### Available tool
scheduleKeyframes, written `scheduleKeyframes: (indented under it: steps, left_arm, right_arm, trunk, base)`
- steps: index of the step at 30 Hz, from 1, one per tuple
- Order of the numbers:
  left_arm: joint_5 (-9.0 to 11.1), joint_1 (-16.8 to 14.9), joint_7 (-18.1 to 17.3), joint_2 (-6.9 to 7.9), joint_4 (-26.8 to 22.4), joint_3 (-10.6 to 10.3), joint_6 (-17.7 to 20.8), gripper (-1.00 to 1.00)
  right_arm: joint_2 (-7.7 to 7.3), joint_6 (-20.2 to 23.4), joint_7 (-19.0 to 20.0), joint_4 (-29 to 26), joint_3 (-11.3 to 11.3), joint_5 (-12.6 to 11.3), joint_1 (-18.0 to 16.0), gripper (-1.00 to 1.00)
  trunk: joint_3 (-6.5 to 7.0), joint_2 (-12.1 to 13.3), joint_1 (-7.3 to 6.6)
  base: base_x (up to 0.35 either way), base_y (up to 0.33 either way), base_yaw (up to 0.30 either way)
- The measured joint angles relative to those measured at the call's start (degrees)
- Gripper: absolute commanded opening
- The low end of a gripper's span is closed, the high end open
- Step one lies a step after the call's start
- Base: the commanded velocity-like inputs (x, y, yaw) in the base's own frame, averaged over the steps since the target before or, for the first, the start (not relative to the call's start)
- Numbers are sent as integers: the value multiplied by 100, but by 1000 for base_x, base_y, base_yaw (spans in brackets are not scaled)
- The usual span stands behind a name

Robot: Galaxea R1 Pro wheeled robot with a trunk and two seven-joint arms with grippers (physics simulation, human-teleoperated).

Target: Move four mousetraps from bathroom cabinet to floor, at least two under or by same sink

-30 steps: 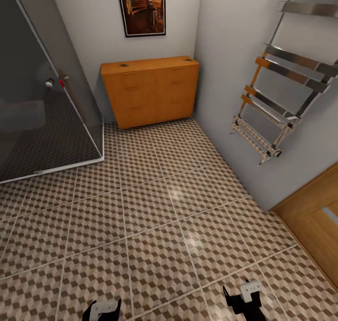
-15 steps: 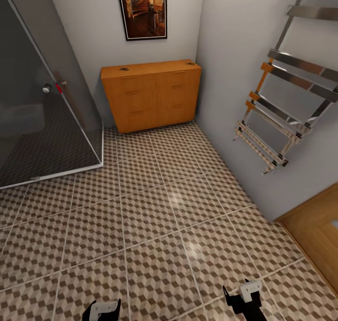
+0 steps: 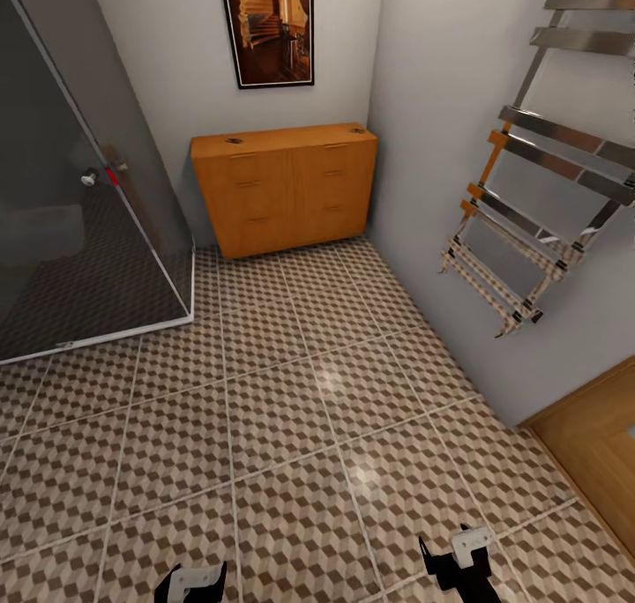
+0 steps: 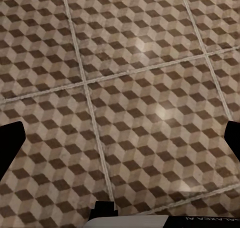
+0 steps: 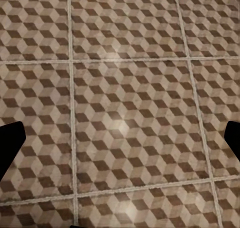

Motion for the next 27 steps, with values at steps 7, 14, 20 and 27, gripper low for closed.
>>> scheduleKeyframes:
  steps: [7, 14, 20, 27]
  left_arm:
    - [0, 0, -1, 0, 0, 0, 0, 100]
    - [0, 0, -1, 0, 0, 0, -1, 100]
    - [0, 0, -2, 0, 0, 0, 0, 100]
    - [0, 0, -2, -4, 0, 0, 0, 100]
  right_arm:
    - [0, 0, 0, 0, 0, 1, 0, 100]
    - [0, 0, 0, 0, 0, 0, 0, 100]
    - [0, 0, 0, 0, 0, -1, 0, 100]
    - [0, 0, 0, 0, 0, 1, 0, 100]
  trunk:
    - [66, 0, 0]
    - [133, 0, 0]
    - [190, 0, 0]
    - [257, 0, 0]
  base:
    - [0, 0, 0]
    - [0, 0, 0]
    - [0, 0, 0]
    - [0, 0, 0]
